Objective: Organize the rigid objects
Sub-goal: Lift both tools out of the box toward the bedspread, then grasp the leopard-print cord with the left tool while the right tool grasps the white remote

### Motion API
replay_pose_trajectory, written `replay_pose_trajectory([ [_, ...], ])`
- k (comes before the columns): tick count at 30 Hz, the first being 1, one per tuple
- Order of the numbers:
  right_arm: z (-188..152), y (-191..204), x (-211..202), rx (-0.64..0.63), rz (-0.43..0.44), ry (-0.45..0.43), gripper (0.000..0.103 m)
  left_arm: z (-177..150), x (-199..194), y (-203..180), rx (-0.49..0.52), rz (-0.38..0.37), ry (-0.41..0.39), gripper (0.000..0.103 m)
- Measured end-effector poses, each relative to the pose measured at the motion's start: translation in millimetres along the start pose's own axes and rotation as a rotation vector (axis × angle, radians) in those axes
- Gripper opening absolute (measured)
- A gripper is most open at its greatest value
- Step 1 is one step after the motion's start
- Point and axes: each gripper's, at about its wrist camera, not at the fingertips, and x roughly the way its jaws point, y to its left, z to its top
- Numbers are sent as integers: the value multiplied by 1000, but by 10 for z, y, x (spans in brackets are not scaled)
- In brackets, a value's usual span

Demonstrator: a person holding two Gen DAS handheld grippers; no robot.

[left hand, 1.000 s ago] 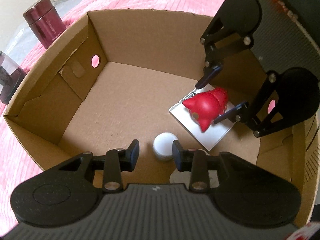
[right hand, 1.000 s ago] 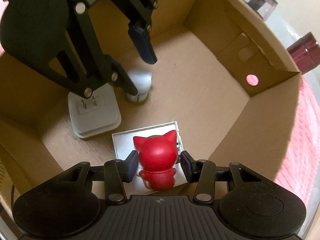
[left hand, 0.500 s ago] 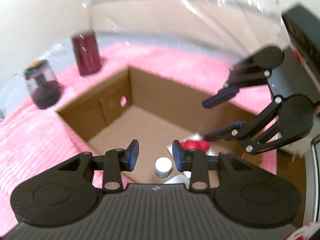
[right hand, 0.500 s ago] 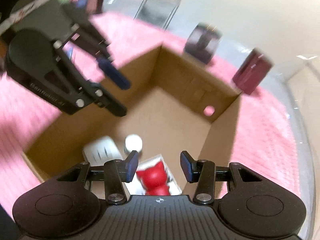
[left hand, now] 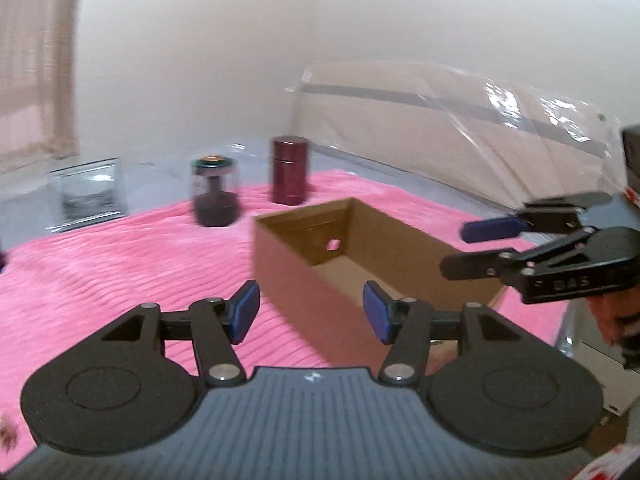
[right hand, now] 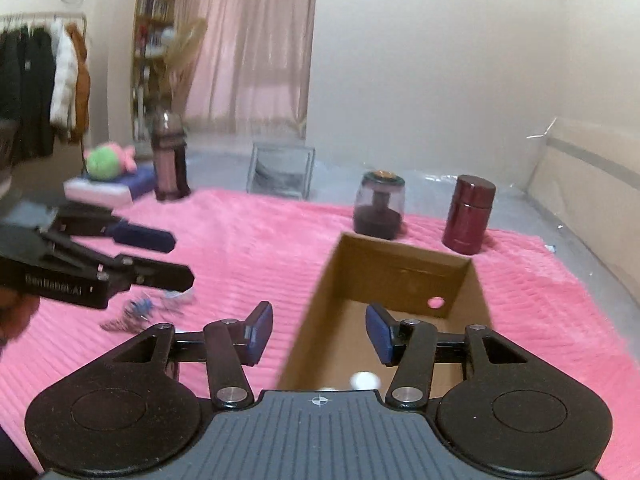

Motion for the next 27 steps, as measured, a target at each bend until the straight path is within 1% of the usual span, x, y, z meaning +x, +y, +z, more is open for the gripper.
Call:
replay_pose_trajectory([
  [3, -118, 250, -92, 35, 5, -14, 62, -190, -277, 140, -52, 64, -21, 53],
  [4, -168, 328, -100, 44, 13, -11, 65, -258, -367, 190, -67, 86, -26, 56],
  [5, -218, 395, -92, 49, 19, -7, 65, -325, -453, 235, -81, 109, -29, 59],
  [7, -302, 532, -85, 52, 29, 4, 67, -453, -619, 334, -97, 153, -31, 62],
  [10, -405, 689, -1, 42, 56, 22, 69, -635, -829, 456, -92, 222, -20, 71],
  [14, -504, 875, 114, 21, 79, 48, 70, -845, -1020, 614, -103, 287, 1, 77],
  [22, -678, 1157, 281, -41, 121, 82, 72, -1238, -1200, 881, -155, 357, 57, 79],
  [27, -725, 1262, 420, -60, 127, 109, 72, -1334, -1169, 978, -172, 375, 70, 80],
])
